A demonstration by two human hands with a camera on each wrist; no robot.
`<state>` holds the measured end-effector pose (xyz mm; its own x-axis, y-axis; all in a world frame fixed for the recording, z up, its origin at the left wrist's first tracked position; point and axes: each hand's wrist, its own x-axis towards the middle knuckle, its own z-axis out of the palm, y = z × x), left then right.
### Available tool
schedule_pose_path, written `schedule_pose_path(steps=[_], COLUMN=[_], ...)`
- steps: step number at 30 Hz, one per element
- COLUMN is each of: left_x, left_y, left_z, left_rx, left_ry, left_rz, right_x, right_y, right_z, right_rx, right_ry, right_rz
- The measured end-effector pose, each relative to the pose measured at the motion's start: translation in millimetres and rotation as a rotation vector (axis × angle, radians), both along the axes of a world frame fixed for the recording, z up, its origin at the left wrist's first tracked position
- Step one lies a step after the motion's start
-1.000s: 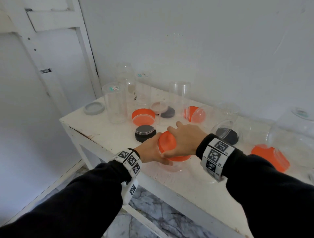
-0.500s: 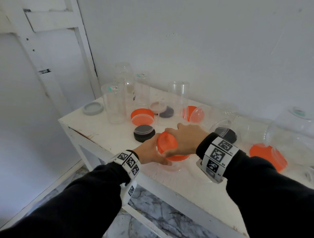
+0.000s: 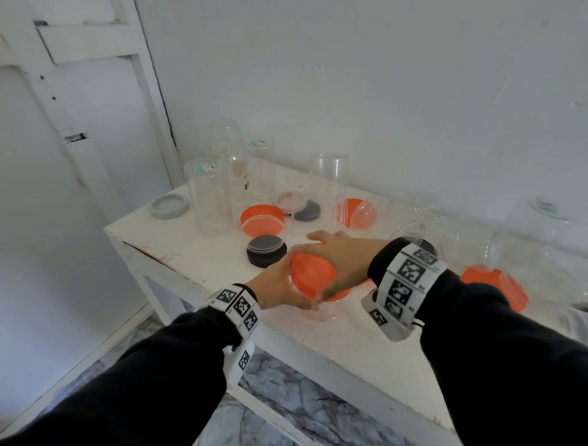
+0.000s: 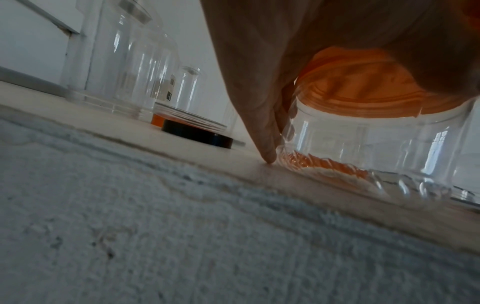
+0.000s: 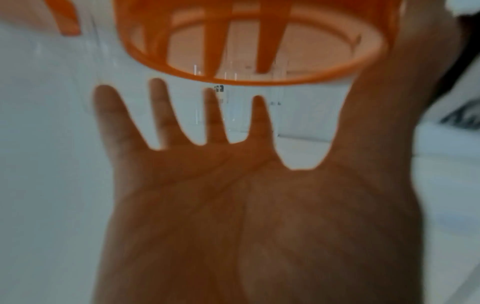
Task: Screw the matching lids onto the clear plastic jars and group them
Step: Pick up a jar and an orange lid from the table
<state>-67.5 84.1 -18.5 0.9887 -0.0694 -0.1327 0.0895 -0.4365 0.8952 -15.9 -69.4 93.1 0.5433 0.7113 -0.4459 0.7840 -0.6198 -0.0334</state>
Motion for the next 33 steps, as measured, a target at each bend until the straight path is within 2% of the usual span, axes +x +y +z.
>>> schedule_pose_path(steps=[1,3,6,9,14,21,33], left_x=[-0.3,-1.0,-1.2,-2.0,-5.2,-7.1,-1.6], left_y=[0.0,0.1,1.3,2.6,1.1,2.5,8.2], left_z=[-0.4,-0.5,-0.3,1.2,3.2,3.9,3.0], left_rx=[-0.005,-0.006,0.009,0.012,-0.018,-0.032,0.012], left_ry=[0.001,-0.009,-0.005,0.015,0.007,-0.011,-0.020], left_rz=[0.000,-0.010,-0.020,-0.044,-0.051,-0.069,-0.143], right_x=[2.3,2.4,-4.9,-9.1,-3.2,-12.0,-26.7], right_y=[-0.8,-0.6,2.1,3.0,-0.8,-3.6,0.3], right_z=[1.8,1.2,-6.5,-11.3,-7.4,-22.2,-29.5], right_rx=[0.002,0.036,0.100,0.072,0.055,0.153,0.253], right_ry=[0.068,0.088,-0.057,-0.188,-0.007,-0.227,-0.298], right_rz=[0.022,0.018,-0.045,-0.041,0.013,0.005,-0.162])
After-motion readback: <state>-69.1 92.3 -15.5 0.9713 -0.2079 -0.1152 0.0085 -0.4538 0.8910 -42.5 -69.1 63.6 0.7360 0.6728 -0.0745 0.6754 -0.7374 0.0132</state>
